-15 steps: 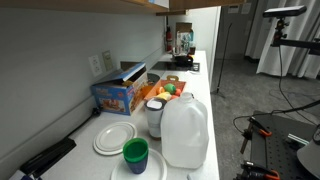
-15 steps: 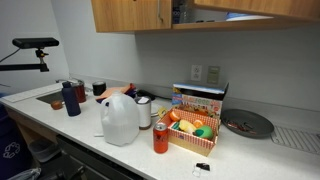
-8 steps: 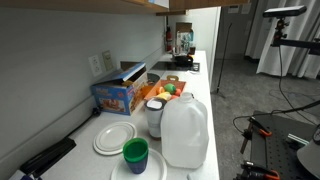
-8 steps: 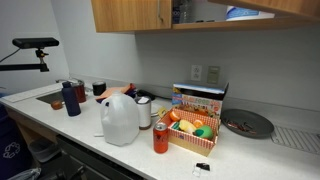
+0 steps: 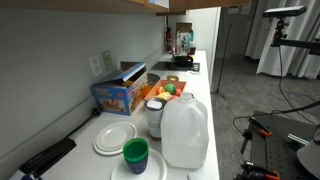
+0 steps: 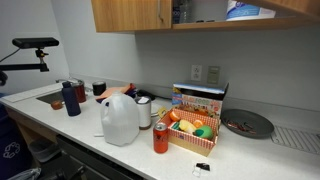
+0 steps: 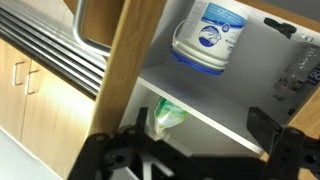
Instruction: Close the overhead cabinet door
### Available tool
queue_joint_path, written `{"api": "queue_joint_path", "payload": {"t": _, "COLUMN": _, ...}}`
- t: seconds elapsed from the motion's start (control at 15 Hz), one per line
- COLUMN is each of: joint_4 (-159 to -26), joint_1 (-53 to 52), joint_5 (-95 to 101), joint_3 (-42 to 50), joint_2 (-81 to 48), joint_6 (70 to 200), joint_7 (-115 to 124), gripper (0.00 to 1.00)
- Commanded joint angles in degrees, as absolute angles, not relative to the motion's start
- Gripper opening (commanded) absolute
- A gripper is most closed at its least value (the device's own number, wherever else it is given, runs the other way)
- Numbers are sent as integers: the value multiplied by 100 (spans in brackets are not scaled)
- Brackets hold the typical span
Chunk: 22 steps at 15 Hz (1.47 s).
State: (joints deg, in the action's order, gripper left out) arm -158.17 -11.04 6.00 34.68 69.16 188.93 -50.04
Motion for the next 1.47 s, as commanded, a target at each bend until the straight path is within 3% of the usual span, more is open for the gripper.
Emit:
{"api": "queue_joint_path", "payload": {"t": 0.0, "joint_4": -15811, "joint_1": -888, "joint_5": 960, "joint_3": 3513, "joint_2": 6421, "joint_6": 19736, "joint_7": -4717, "gripper": 100}}
{"api": "queue_joint_path", "payload": {"t": 0.6, "joint_4": -15808, "joint_1": 276, "joint_5": 1147, "joint_3": 3168, "joint_2": 5155, "joint_6": 21419, "joint_7": -3928, "gripper": 100}}
{"api": "queue_joint_path", "payload": {"t": 1.4, "joint_4": -15813, "joint_1": 2633, "joint_5": 589, "joint_3": 1596, "joint_2": 4132, "joint_6": 22284, "joint_7": -2849, "gripper": 100}}
